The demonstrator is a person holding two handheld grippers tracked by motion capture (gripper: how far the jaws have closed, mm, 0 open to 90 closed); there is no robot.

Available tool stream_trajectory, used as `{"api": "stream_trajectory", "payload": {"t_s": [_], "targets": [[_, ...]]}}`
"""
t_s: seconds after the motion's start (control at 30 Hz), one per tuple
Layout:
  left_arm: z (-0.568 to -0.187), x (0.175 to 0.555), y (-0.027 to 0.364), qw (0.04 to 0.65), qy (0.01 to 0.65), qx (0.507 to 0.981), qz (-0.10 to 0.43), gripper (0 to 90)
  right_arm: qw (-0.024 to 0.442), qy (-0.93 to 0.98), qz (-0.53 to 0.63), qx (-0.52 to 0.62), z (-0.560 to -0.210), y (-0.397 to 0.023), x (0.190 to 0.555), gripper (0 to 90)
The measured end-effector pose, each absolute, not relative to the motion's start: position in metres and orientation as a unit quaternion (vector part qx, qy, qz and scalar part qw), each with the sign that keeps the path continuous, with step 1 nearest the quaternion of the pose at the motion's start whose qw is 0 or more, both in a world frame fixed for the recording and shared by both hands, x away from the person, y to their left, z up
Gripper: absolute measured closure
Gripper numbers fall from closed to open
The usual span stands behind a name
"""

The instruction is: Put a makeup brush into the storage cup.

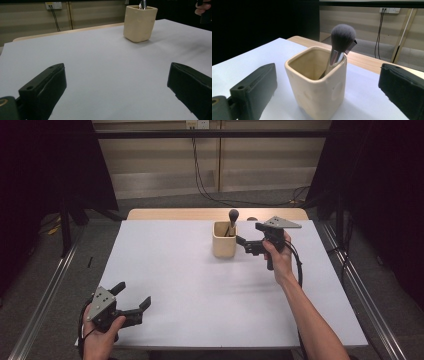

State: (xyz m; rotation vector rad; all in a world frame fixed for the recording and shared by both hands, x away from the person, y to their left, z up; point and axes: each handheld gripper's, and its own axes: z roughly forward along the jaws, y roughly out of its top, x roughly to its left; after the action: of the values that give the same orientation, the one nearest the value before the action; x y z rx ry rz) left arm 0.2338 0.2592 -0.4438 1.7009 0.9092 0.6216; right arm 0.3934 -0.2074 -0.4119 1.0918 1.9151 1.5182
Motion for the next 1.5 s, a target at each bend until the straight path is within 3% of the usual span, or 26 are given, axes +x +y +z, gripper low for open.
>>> {"api": "stream_trajectory", "payload": {"t_s": [1.5], "targets": [[-0.444,0.236,0.262,0.531,0.380,0.710,0.263,2.1,0.266,0.687,0.535,0.414,-0.426,-0.255,0.308,2.7]]}}
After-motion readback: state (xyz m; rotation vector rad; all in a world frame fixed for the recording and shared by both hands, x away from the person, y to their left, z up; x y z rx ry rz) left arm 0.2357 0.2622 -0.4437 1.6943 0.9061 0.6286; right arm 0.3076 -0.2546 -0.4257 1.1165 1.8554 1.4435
